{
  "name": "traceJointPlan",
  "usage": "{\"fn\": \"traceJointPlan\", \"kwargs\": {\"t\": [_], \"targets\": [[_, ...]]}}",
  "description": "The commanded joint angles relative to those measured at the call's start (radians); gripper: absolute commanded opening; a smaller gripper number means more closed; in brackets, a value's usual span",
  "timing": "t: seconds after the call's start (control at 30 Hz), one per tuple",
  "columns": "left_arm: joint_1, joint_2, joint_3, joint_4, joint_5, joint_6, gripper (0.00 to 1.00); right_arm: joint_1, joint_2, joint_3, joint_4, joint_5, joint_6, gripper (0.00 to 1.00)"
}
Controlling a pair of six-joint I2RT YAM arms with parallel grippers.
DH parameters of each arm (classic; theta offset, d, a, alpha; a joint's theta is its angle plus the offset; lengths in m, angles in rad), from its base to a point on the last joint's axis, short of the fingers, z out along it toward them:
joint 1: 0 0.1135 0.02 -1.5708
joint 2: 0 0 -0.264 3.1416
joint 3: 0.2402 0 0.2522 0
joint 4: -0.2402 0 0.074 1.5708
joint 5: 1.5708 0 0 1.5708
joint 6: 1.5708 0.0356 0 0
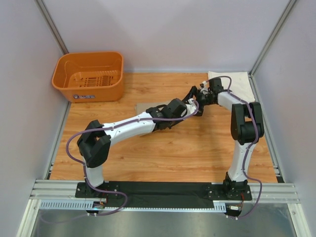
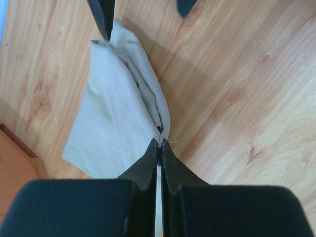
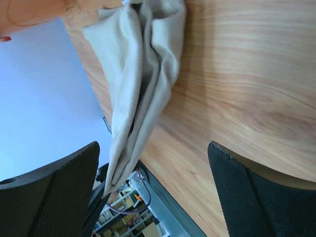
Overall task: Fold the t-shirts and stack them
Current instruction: Neatly place the folded tshirt to the corner
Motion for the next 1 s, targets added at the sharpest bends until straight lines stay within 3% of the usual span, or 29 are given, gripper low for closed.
{"fn": "traceJointPlan", "kwargs": {"t": [0.0, 0.57, 0.67, 0.77, 0.8, 0.83, 0.87, 0.9, 0.97], "targets": [[0.007, -0.054, -0.009, -0.012, 0.052, -0.027, 0.00, 0.051, 0.053, 0.077, 0.036, -0.056, 0.040, 0.91], [0.012, -0.121, -0.006, -0.026, 0.058, -0.035, 0.00, 0.158, 0.211, 0.209, -0.041, 0.036, -0.027, 0.76], [0.012, -0.144, -0.017, -0.027, 0.066, -0.050, 0.00, 0.163, 0.240, 0.243, -0.003, 0.036, -0.018, 0.68], [0.010, -0.158, -0.027, -0.029, 0.105, -0.078, 0.00, 0.171, 0.269, 0.295, -0.004, 0.037, -0.020, 0.50], [0.009, -0.160, -0.023, -0.032, 0.112, -0.098, 0.00, 0.174, 0.272, 0.305, -0.003, 0.040, -0.020, 0.34], [0.010, -0.166, -0.023, -0.033, 0.121, -0.110, 0.00, 0.178, 0.272, 0.313, -0.006, 0.046, -0.021, 0.27], [0.009, -0.176, -0.024, -0.038, 0.142, -0.124, 0.04, 0.178, 0.268, 0.321, -0.021, 0.051, -0.027, 0.21], [0.010, -0.182, -0.026, -0.044, 0.150, -0.165, 0.25, 0.178, 0.260, 0.336, -0.039, 0.087, -0.040, 0.09], [0.013, -0.228, -0.038, -0.052, 0.190, -0.206, 0.49, 0.178, 0.231, 0.348, -0.119, 0.152, -0.121, 0.00]]}}
